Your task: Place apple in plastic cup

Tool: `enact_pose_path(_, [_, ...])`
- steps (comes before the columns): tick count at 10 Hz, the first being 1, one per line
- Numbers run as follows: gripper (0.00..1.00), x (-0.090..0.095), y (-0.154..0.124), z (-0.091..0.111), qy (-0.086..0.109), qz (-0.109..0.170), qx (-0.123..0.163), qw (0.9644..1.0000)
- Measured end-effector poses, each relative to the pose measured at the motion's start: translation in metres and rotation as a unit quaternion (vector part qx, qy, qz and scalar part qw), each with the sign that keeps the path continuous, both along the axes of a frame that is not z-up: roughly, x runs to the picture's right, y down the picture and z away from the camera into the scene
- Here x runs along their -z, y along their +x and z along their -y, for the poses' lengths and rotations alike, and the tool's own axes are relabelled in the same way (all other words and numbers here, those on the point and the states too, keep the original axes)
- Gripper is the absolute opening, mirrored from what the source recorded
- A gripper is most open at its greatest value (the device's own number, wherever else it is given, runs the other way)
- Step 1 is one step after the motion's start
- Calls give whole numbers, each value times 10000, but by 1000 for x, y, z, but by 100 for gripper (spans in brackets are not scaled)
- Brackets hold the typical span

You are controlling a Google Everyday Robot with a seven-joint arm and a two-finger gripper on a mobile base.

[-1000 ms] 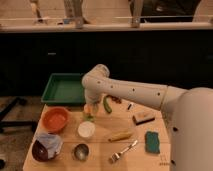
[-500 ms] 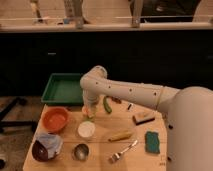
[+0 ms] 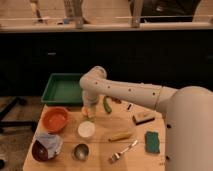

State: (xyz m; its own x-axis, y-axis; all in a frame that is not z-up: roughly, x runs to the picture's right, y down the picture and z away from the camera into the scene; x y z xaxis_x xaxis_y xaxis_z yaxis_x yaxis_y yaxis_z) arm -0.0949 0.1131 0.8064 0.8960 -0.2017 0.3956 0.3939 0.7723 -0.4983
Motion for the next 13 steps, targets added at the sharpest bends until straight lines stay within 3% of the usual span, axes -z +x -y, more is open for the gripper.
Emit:
enact_pose_path(4, [69, 0, 0, 0, 0, 1, 0, 10000])
enact_pose_path(6, [80, 0, 0, 0, 0, 1, 0, 10000])
enact_pose_path(13, [80, -1, 0, -1, -8, -2, -2, 10000])
